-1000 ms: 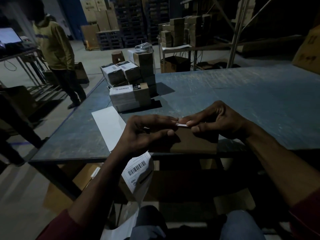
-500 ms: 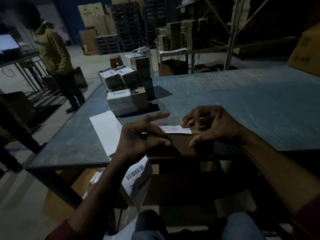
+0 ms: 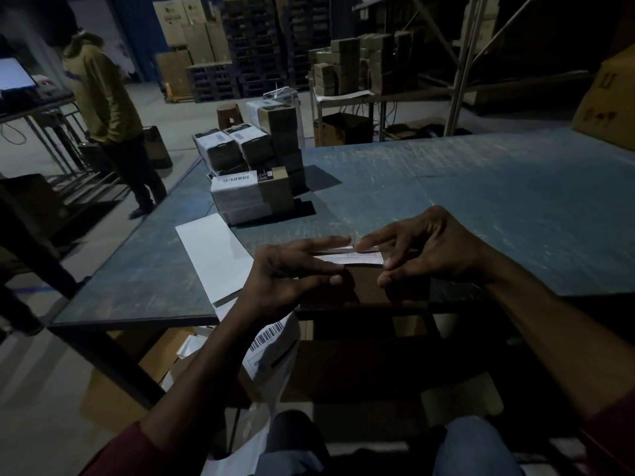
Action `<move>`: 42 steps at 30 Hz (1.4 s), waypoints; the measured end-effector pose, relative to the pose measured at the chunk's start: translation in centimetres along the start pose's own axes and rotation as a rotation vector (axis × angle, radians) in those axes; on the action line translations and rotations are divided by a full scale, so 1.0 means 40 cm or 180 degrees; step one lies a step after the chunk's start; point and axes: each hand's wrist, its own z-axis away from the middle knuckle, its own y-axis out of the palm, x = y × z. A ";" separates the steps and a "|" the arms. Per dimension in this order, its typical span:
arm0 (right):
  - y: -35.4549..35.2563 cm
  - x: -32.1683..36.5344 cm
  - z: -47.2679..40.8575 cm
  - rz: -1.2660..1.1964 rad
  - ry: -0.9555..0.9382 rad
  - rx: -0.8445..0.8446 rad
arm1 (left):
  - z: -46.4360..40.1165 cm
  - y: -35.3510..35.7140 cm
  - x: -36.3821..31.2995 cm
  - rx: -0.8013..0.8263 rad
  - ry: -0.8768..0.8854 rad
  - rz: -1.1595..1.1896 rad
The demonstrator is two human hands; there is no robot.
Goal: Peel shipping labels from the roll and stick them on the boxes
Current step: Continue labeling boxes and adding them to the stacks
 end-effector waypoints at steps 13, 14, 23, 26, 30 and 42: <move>0.003 -0.007 -0.013 0.0081 -0.0089 -0.0305 | -0.018 0.013 -0.009 -0.0448 -0.1437 0.0944; 0.001 -0.010 -0.013 0.0064 -0.0115 -0.0344 | -0.017 0.012 -0.013 -0.0480 -0.1493 0.1060; -0.001 -0.028 -0.064 0.0445 -0.0483 -0.0526 | -0.018 -0.045 -0.024 -0.0687 -0.1355 0.0758; -0.006 -0.024 -0.095 0.0558 -0.0073 -0.0426 | -0.017 -0.080 -0.023 -0.0797 -0.0949 0.0185; -0.007 -0.031 -0.146 -0.0304 0.0584 -0.0062 | -0.013 -0.134 -0.025 -0.0853 -0.0692 0.0300; 0.028 0.001 -0.358 0.0709 0.0529 0.0176 | -0.027 -0.297 0.039 -0.0900 -0.0708 -0.0238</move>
